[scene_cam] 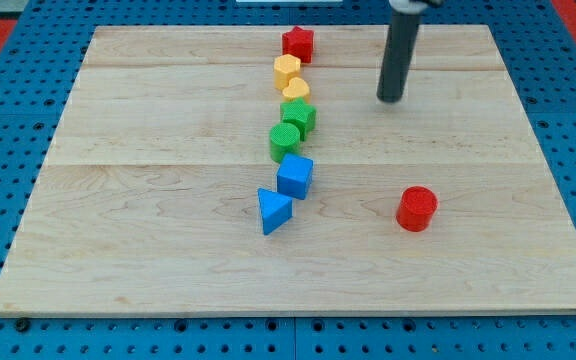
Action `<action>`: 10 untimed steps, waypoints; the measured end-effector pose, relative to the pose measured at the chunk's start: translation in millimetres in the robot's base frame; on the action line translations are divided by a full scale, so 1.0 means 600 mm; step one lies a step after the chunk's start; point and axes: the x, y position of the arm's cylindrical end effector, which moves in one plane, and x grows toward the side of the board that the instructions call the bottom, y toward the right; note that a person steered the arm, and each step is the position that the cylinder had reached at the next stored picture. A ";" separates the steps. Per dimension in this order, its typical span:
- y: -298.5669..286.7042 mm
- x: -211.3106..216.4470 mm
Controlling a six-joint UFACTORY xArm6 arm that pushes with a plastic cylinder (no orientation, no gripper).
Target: Push red circle below blue triangle
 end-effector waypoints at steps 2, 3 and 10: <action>-0.057 0.128; -0.082 0.158; -0.018 0.339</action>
